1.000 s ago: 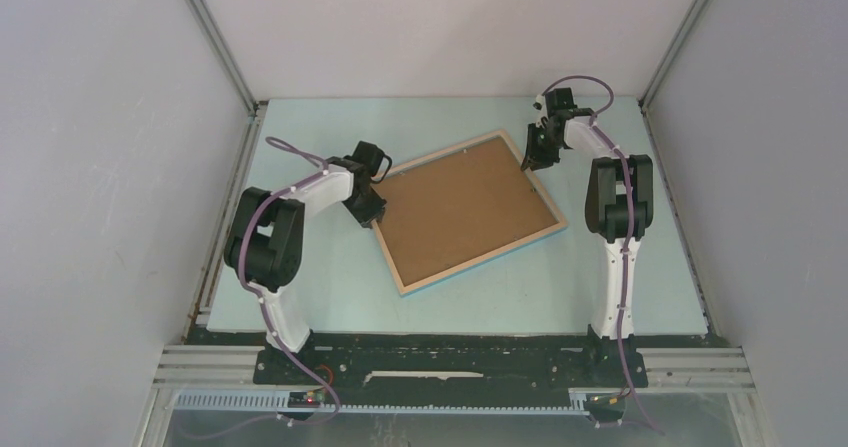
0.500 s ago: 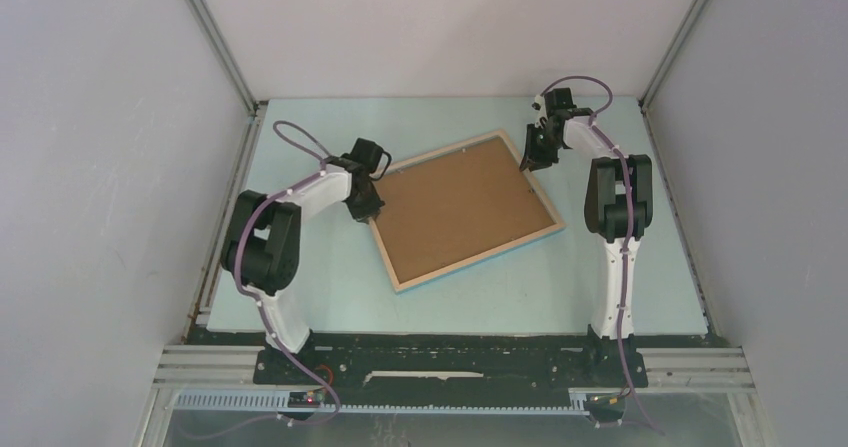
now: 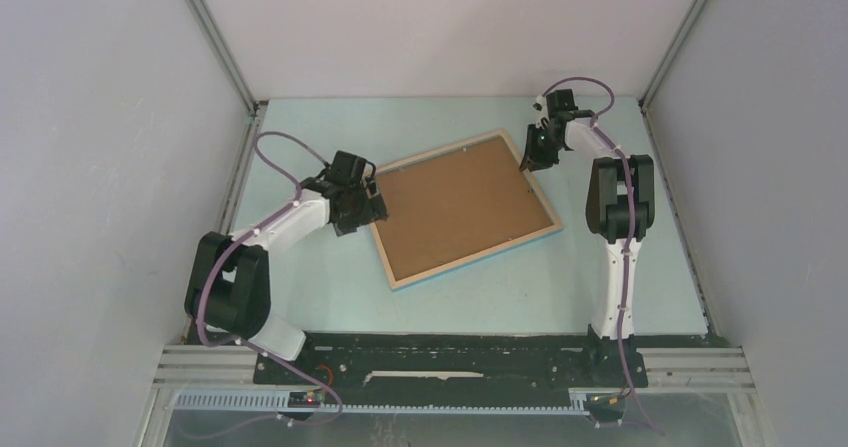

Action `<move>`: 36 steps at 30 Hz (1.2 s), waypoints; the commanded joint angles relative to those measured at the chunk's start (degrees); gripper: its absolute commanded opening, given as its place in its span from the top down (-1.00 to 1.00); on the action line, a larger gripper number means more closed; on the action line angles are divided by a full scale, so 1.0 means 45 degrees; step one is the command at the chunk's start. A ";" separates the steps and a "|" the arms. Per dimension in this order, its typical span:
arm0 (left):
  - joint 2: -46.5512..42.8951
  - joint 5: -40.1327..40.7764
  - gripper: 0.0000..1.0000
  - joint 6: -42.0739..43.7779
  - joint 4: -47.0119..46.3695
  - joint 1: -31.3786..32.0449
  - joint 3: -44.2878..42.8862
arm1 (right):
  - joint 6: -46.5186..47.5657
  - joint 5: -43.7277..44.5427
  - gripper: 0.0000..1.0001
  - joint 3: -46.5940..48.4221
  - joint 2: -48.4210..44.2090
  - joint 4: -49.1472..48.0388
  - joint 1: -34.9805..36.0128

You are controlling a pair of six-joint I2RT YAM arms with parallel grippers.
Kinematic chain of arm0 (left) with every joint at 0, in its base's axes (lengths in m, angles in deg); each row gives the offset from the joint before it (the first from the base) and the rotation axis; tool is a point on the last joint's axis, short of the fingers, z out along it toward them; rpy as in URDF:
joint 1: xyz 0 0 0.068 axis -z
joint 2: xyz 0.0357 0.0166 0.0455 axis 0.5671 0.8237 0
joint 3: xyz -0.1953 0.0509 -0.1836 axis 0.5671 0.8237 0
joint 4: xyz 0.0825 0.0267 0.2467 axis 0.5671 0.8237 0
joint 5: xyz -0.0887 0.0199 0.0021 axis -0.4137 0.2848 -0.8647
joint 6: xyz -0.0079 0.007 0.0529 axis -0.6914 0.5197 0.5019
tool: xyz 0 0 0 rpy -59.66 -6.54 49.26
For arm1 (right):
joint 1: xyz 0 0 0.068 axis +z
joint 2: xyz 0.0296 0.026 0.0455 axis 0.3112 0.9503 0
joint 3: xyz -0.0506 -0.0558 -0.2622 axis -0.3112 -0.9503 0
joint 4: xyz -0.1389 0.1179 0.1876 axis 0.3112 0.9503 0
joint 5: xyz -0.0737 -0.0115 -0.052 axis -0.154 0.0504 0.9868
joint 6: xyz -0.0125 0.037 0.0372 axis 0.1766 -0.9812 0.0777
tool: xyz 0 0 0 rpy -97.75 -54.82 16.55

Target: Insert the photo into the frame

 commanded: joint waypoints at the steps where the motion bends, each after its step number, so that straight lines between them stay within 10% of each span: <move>1: -0.0226 -0.1850 -0.70 -0.0098 -0.0983 -0.0046 0.1271 | -0.0352 0.0250 0.34 -0.0487 -0.0614 -0.0397 -0.0068; 18: 0.0507 -0.4079 -0.88 -0.1492 -0.3282 0.1643 0.2774 | -0.0571 0.1243 -0.70 -0.4731 -0.5166 -0.1598 -0.0418; 36: -0.0358 -0.2075 -0.93 -0.3601 -0.5428 0.6557 0.3893 | -0.6166 0.3498 -0.73 -1.3220 -1.2174 -0.1649 -0.0294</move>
